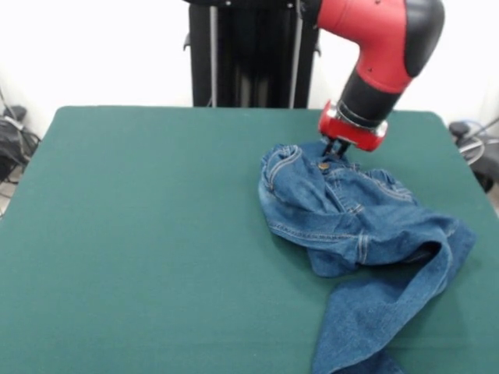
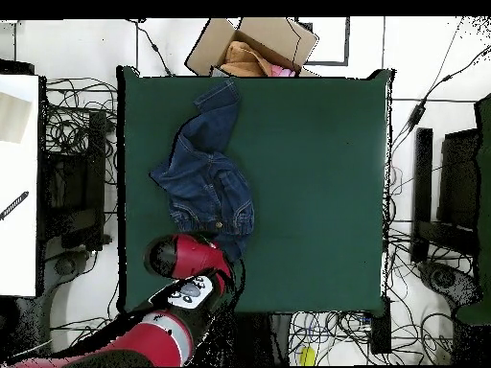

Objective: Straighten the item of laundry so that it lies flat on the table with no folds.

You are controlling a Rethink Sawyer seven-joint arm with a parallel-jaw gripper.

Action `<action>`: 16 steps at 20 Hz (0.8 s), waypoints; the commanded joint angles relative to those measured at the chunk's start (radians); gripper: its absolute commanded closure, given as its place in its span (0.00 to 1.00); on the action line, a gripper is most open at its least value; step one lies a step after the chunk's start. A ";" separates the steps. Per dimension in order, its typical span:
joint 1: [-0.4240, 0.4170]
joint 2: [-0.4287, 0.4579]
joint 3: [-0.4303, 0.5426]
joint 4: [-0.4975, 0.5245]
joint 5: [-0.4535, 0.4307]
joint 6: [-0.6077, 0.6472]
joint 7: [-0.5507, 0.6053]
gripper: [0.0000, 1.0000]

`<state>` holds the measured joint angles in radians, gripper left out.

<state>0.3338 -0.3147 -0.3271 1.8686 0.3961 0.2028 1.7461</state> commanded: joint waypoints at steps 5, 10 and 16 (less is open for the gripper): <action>0.025 0.128 -0.051 -0.223 -0.019 0.524 0.246 1.00; 0.022 0.106 -0.066 -0.241 -0.028 0.580 0.246 1.00; 0.006 0.124 -0.043 -0.217 -0.016 0.529 0.227 1.00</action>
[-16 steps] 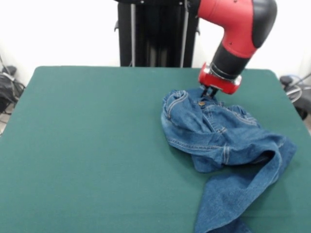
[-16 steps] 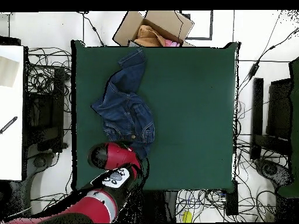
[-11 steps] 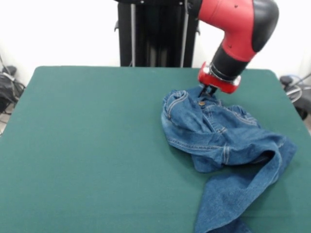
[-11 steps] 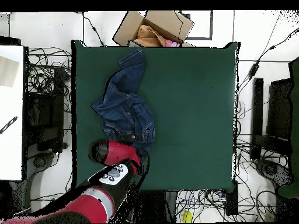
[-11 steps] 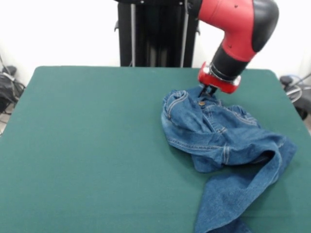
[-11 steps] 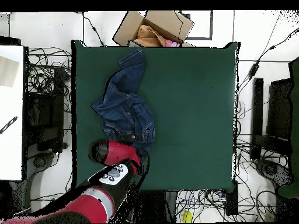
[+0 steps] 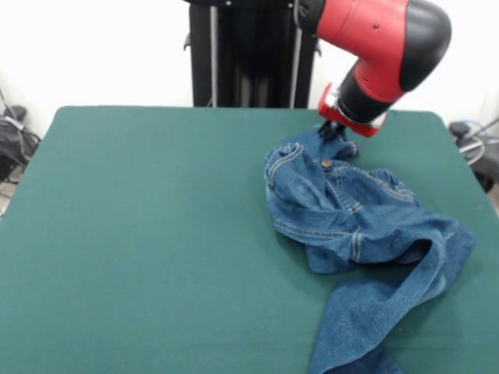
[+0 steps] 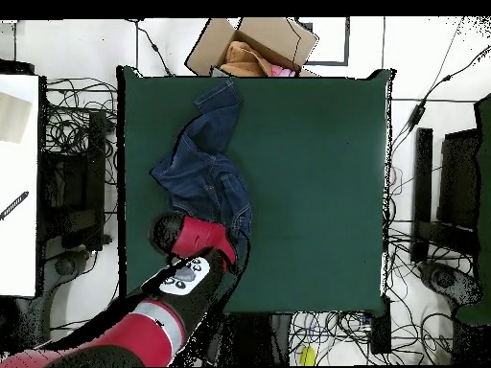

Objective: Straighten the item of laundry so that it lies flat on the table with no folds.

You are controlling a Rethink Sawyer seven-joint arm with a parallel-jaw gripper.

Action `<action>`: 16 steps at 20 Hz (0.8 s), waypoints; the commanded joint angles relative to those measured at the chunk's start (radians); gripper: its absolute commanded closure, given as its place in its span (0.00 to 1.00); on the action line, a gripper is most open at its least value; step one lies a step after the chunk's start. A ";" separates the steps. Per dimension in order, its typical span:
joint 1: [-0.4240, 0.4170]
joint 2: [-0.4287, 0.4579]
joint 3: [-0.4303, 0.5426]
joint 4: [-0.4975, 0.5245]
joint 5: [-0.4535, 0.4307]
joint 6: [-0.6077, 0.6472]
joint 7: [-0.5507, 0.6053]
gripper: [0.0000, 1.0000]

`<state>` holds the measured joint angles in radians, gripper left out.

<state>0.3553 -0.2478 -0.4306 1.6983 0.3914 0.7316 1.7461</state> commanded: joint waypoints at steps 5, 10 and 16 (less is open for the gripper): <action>-0.008 0.074 0.086 0.010 0.004 -0.107 0.230 1.00; -0.026 0.071 0.084 -0.002 -0.003 -0.080 0.208 1.00; -0.176 0.066 0.092 -0.017 -0.074 -0.092 0.031 1.00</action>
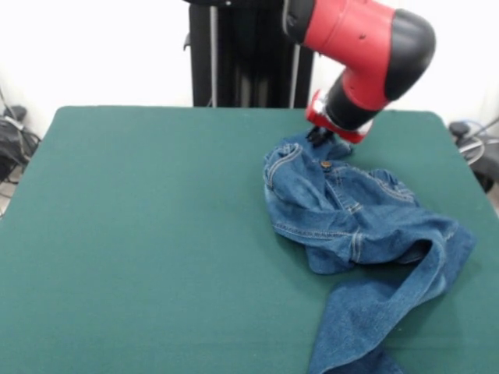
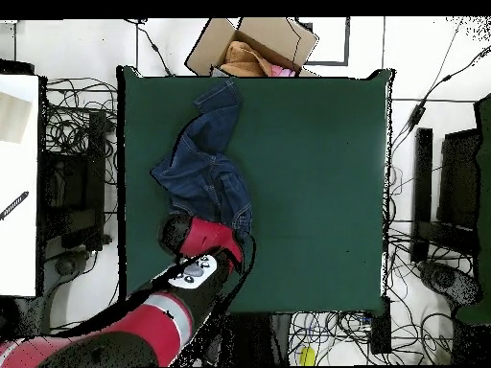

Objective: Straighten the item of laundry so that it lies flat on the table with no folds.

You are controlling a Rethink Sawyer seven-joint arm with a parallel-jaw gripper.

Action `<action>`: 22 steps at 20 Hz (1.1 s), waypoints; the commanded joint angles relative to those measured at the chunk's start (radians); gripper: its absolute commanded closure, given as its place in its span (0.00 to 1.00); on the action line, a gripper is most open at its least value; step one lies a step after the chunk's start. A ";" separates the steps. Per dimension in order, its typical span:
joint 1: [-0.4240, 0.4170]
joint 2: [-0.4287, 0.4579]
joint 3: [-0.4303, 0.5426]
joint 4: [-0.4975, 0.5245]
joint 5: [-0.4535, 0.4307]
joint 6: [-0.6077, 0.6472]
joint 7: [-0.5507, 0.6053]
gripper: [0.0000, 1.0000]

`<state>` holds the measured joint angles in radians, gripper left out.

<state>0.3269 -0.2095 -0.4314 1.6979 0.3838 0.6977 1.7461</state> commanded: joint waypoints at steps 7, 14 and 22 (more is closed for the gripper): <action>-0.418 0.002 0.139 -0.090 -0.241 -0.024 -0.204 1.00; -0.635 0.013 0.239 -0.195 -0.407 0.031 -0.295 1.00; -0.794 0.060 0.338 -0.304 -0.558 0.043 -0.383 1.00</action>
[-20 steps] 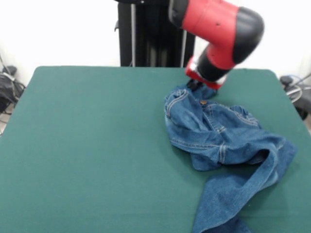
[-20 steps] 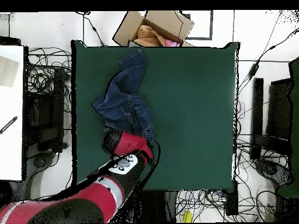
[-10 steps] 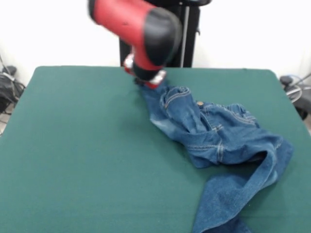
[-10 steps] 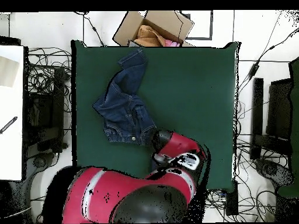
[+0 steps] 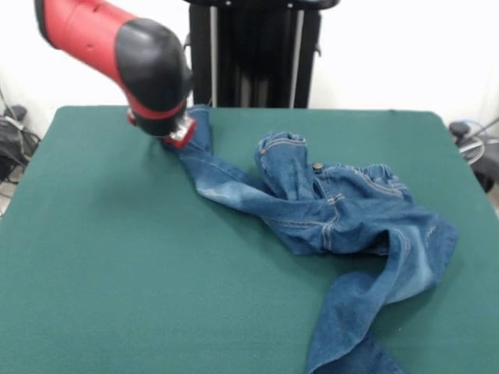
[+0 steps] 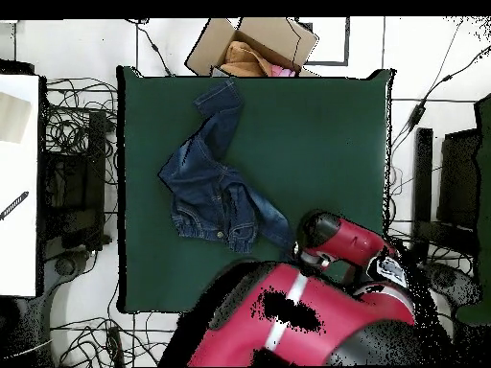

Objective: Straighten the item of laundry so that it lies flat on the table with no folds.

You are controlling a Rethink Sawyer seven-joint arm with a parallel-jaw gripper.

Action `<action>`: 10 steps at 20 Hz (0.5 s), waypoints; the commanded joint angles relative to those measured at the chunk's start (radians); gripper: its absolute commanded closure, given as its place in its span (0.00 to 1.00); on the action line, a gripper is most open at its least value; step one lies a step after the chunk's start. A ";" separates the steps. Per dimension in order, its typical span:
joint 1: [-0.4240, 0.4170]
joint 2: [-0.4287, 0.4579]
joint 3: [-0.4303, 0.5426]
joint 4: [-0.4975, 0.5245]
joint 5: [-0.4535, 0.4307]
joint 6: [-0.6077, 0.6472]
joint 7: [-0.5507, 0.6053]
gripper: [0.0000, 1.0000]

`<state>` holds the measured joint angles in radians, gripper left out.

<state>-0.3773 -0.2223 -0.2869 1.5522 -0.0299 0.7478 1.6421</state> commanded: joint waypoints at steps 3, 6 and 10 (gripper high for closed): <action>-0.143 0.155 0.247 -0.238 -0.204 -0.046 -0.337 1.00; -0.231 0.305 0.338 -0.377 -0.250 -0.060 -0.459 1.00; -0.337 0.490 0.460 -0.563 -0.279 -0.016 -0.674 1.00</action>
<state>-0.6002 -0.1318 -0.0739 1.3046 -0.1751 1.1919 1.3522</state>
